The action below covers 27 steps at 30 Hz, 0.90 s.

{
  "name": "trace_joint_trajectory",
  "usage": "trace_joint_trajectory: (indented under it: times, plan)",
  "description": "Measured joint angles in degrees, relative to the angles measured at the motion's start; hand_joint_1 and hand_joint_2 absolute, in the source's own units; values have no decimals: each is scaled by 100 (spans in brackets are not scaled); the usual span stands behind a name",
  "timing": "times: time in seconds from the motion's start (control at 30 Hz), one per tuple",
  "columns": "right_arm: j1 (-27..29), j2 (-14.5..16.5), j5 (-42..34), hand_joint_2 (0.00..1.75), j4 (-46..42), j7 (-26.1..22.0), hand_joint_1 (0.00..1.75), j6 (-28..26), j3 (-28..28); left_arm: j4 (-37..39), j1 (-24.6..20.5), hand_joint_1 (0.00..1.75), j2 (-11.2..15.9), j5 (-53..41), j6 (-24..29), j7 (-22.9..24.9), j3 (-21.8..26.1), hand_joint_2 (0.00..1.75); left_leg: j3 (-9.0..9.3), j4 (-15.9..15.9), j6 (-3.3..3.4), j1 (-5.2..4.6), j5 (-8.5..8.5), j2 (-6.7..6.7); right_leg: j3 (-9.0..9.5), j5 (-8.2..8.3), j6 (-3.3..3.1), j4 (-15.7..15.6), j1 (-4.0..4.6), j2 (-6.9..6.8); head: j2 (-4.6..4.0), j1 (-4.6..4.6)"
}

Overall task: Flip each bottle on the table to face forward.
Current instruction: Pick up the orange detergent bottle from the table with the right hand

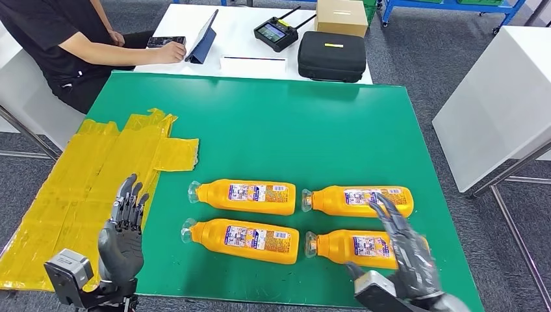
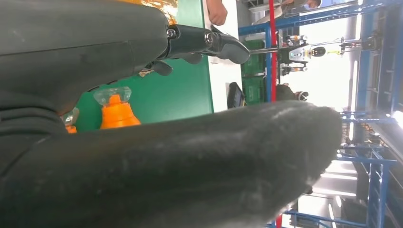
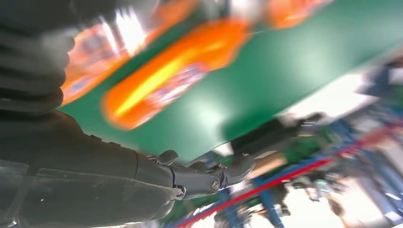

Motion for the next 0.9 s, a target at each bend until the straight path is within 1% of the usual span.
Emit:
trace_joint_trajectory:
  times: [0.1,0.23,0.33,0.4,0.5,0.7,0.9]
  plan:
    - [377,-406,142,175,-188,121,0,215,-501,46,-36,0,-26,24,-126,33,109,0,1,1,4,-9,0,2,9,2,4,0,-9,2,0,-1]
    - [933,-890,-23,175,-425,186,0,453,-1199,132,-56,0,-40,53,-168,43,164,0,1,1,9,-15,-5,3,9,0,6,0,-16,3,0,-1]
    - [1191,-1132,-104,175,-507,180,0,566,-1595,195,-50,0,-34,106,-168,35,180,0,2,0,12,-17,-8,8,10,0,6,0,-17,6,0,-1]
    - [1254,-1233,-72,175,-503,181,0,638,-1683,221,-27,0,-14,162,-155,19,186,0,3,0,12,-17,-9,10,10,0,6,0,-17,8,0,-1]
    - [1211,-1347,-33,175,-396,214,0,680,-1609,230,8,0,29,234,-132,-13,187,0,7,0,13,-16,-8,9,8,-1,5,0,-16,10,0,-1]
    - [1019,-1521,-100,175,-81,330,0,665,-1285,247,34,0,101,292,-99,-27,184,0,9,-1,14,-16,-7,9,14,-2,7,1,-17,10,0,-1]
    - [475,-1673,-223,175,589,542,0,607,-433,352,-27,0,225,443,-91,-73,155,0,12,0,14,-16,-5,10,11,0,6,1,-17,11,0,-1]
